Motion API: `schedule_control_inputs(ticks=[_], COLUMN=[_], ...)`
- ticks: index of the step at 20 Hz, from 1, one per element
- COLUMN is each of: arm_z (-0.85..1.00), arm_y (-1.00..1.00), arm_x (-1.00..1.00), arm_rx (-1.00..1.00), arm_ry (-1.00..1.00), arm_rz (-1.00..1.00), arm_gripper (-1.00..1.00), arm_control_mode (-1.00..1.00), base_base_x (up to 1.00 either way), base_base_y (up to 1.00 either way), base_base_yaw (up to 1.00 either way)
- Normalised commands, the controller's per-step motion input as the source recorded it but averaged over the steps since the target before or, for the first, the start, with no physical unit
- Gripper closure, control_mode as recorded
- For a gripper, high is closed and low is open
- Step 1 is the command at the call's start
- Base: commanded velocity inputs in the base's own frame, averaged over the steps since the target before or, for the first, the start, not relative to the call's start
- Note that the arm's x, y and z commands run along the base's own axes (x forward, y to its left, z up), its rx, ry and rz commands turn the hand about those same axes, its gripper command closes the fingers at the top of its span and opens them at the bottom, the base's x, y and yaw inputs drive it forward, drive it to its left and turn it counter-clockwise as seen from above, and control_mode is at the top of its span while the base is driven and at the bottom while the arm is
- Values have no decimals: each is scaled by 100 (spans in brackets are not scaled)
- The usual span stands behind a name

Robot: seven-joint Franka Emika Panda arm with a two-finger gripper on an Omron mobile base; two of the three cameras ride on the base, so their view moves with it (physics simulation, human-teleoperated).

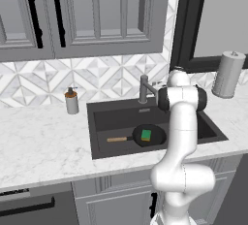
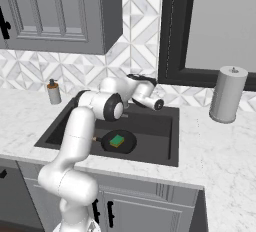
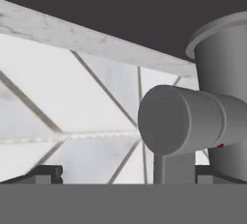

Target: Pick the pan and sponge and place them into the sink. Then turn on the water.

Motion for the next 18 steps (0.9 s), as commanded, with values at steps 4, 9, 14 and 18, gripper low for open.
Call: schedule_control_inputs(ticks=[4,9,14,18], arm_z=[-7,-2,-4,-13], arm_y=[-17,-41,-99,-100], arm_x=[16,16,16,18], arm_rx=[0,0,0,4], arm_ry=[6,13,15,12], arm_rz=[-16,-15,-1,0], arm_gripper=[-100,-100,-100,-100], arm_control_mode=[-100,-100,-100,-100], base_base_x=[0,0,0,0], base_base_y=[0,0,0,0], base_base_yaw=[0,0,0,0])
